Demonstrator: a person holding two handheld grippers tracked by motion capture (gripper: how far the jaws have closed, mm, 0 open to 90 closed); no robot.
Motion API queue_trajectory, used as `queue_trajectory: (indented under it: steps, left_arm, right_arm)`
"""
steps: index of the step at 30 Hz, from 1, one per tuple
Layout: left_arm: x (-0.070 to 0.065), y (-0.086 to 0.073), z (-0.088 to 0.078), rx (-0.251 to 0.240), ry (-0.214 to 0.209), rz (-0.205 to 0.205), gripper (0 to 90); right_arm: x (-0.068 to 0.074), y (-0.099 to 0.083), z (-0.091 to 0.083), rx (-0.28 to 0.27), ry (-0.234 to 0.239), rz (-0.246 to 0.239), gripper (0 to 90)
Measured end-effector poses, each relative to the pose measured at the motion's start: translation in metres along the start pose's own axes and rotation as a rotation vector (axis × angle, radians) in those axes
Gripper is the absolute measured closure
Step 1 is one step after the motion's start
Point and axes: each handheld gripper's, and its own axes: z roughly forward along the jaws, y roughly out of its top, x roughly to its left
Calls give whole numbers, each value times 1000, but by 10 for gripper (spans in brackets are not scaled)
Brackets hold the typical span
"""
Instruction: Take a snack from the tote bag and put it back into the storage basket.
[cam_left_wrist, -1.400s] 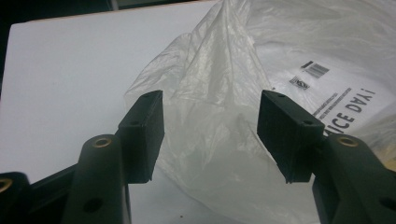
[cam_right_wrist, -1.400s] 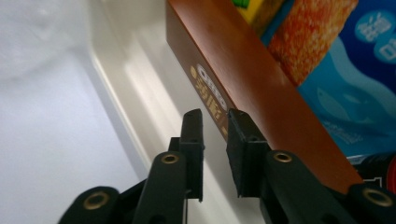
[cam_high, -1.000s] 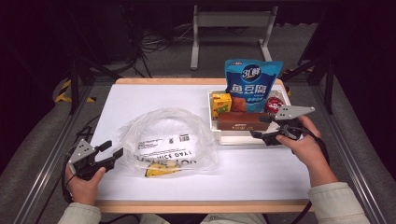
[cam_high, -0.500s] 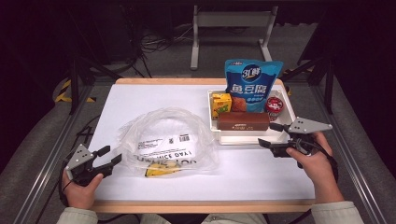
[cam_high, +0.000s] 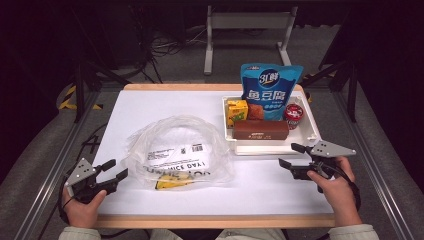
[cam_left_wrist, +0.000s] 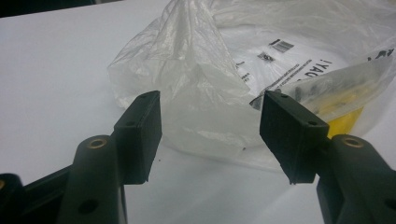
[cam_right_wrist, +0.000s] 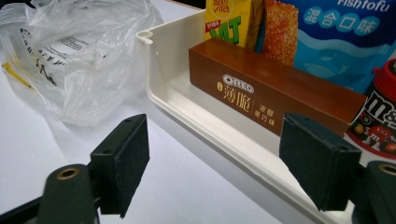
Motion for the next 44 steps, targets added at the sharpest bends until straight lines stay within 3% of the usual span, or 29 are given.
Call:
queue_trajectory:
  steps: [6, 17, 34, 37, 44]
  left_arm:
    - [2, -1, 1, -1, -12, 1, 395]
    - [4, -3, 4, 2, -33, 6, 392]
    - [5, -4, 6, 13, -49, 18, 389]
    - [5, -4, 6, 15, -49, 18, 389]
    - [3, -5, 7, 16, -55, 11, 388]
  right_arm:
    - [0, -16, 5, 0, -21, 25, 252]
    - [-2, -35, 17, 37, -44, 24, 229]
    - [-6, -36, 31, 150, 21, 41, 190]
    - [-7, -36, 29, 138, 41, 51, 190]
    - [-7, -35, 24, 106, 12, 36, 190]
